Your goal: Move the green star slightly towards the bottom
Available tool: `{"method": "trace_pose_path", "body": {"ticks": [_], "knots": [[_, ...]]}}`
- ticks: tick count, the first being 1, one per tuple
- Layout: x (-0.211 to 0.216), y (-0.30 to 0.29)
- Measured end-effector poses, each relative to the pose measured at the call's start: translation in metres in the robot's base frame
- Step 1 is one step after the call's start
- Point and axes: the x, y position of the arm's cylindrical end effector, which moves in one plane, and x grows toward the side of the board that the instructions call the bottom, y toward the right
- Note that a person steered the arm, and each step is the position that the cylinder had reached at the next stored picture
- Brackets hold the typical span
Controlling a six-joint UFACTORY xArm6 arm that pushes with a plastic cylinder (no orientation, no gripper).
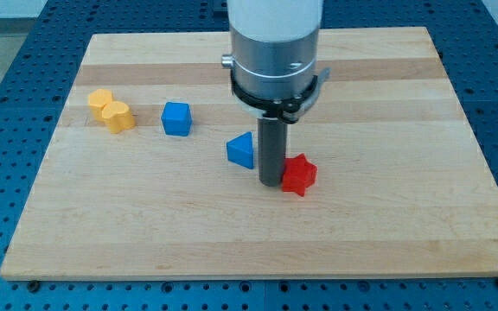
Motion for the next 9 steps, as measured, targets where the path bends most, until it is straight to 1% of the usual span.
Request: {"method": "trace_pose_path", "body": {"ticks": [1,2,3,4,5,6,7,9], "knots": [[-0.025,0.059],[-0.074,0.146],[-0.161,0.162],[-0.240,0.144],[-0.304,0.113],[-0.311,0.098],[-0.301,0.083],[-0.242,0.041]]}}
